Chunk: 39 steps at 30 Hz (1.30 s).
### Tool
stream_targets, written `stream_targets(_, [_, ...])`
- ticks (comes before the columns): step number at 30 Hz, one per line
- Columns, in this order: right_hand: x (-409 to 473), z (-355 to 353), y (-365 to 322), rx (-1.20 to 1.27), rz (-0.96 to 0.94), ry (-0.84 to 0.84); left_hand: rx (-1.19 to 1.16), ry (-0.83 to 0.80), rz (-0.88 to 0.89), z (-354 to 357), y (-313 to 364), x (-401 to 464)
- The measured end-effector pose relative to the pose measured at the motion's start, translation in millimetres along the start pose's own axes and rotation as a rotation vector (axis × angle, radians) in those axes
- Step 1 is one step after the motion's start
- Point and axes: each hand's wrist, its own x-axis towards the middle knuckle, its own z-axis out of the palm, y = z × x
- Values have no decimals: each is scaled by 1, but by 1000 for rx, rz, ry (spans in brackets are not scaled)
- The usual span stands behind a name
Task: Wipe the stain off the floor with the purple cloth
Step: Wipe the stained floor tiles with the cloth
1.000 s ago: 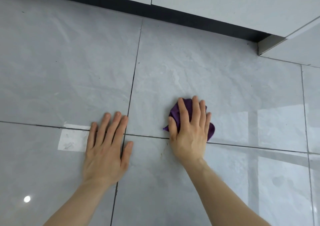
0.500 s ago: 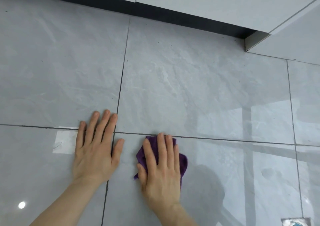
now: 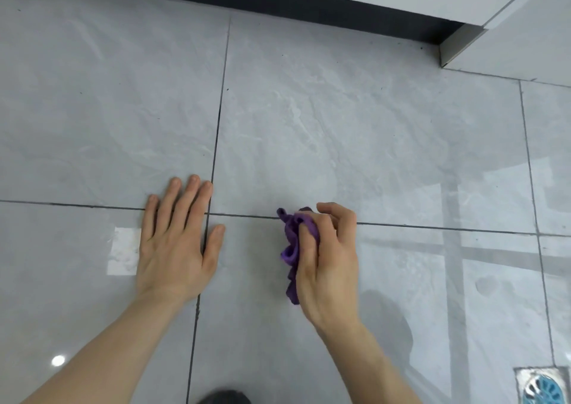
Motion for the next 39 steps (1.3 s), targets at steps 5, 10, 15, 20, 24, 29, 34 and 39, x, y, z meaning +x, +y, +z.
stream_targets(5, [41, -26, -12, 193, 504, -210, -3, 1, -3, 1, -1, 0])
stream_targets(10, [27, -25, 8, -213, 228, 171, 13, -4, 0, 2, -2, 0])
stream_targets(15, [-7, 4, 28, -410, -175, 52, 4, 2, 6, 3, -3, 0])
stream_targets(20, [-23, 37, 52, -649, -309, -107, -12, 12, 4, 3, -2, 1])
stream_targets(24, [-27, 49, 47, -645, -402, -160, -2, 12, 3, 4, -1, 1])
stream_targets(29, [-72, 59, 58, -730, -595, -254, 6, 23, 6, 4, -2, 1])
stream_targets(34, [-70, 4, 92, -739, -179, 84, -1, 8, 0, 3, -2, 1])
stream_targets(39, [-6, -33, 101, -643, 297, 380, 4, -1, -2, 4, -3, 1])
